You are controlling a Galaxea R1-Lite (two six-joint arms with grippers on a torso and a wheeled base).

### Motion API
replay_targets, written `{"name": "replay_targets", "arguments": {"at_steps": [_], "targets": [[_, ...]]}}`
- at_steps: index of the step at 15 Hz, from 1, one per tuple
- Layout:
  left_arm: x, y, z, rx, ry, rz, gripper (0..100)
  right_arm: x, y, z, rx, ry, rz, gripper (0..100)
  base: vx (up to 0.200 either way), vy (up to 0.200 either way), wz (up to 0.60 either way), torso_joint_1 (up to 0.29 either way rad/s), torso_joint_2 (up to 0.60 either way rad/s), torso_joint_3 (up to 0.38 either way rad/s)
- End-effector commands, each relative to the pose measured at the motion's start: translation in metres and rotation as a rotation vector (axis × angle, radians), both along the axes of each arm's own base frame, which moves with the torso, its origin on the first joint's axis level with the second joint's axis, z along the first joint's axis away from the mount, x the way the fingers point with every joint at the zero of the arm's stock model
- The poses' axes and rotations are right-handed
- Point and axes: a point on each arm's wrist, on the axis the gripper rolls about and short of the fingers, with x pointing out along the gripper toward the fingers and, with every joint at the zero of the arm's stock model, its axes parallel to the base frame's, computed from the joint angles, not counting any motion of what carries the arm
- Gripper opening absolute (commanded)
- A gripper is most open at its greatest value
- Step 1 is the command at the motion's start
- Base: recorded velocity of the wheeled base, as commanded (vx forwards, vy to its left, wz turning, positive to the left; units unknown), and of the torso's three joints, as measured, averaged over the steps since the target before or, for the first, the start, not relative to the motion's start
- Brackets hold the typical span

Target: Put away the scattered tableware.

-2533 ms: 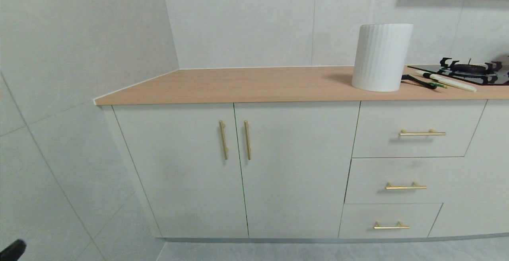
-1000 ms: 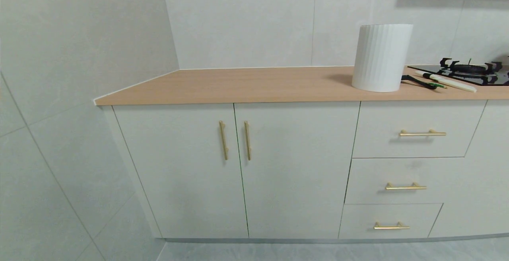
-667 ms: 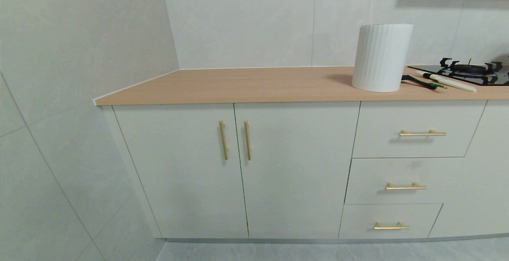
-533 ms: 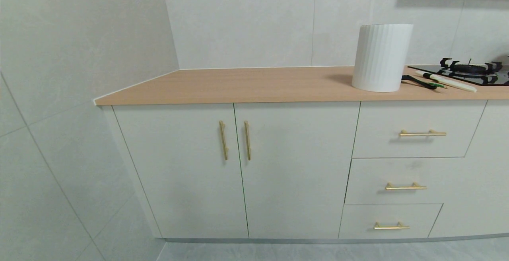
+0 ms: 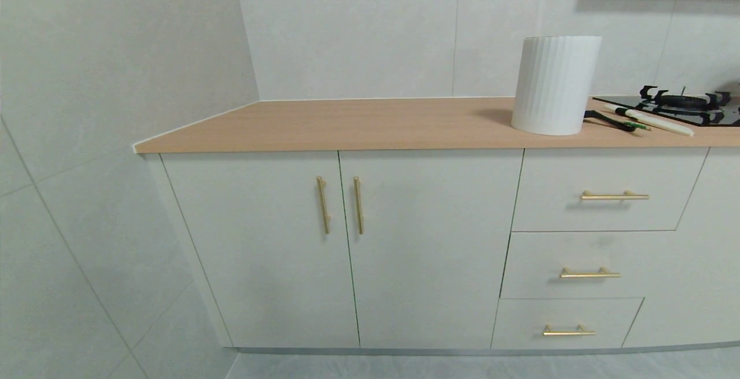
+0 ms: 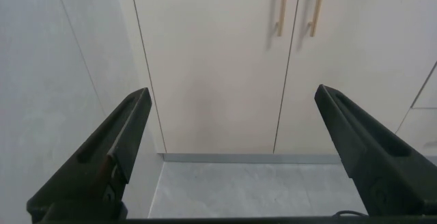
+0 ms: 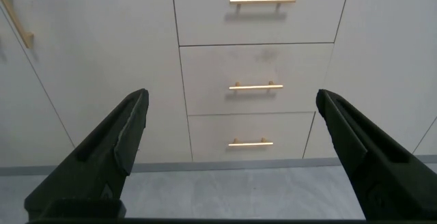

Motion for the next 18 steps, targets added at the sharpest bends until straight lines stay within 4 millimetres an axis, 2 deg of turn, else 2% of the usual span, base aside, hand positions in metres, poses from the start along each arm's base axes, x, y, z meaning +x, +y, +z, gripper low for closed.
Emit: {"name": "replay_targets", "arguments": {"at_steps": [1, 12, 18], "targets": [[0.0000, 0.0000, 0.0001, 0.000, 0.000, 0.001, 100, 0.0002, 0.0000, 0.0000, 0.000, 0.003, 0.000, 100, 0.000, -0.200, 0.00, 0.007, 0.01, 0.002], [0.0000, 0.0000, 0.0001, 0.000, 0.000, 0.001, 100, 0.0001, 0.0000, 0.0000, 0.000, 0.002, 0.000, 100, 0.000, -0.200, 0.00, 0.004, 0.00, 0.001], [0.0000, 0.0000, 0.0001, 0.000, 0.000, 0.001, 100, 0.0001, 0.0000, 0.0000, 0.000, 0.002, 0.000, 100, 0.000, 0.000, 0.00, 0.000, 0.00, 0.000]]}}
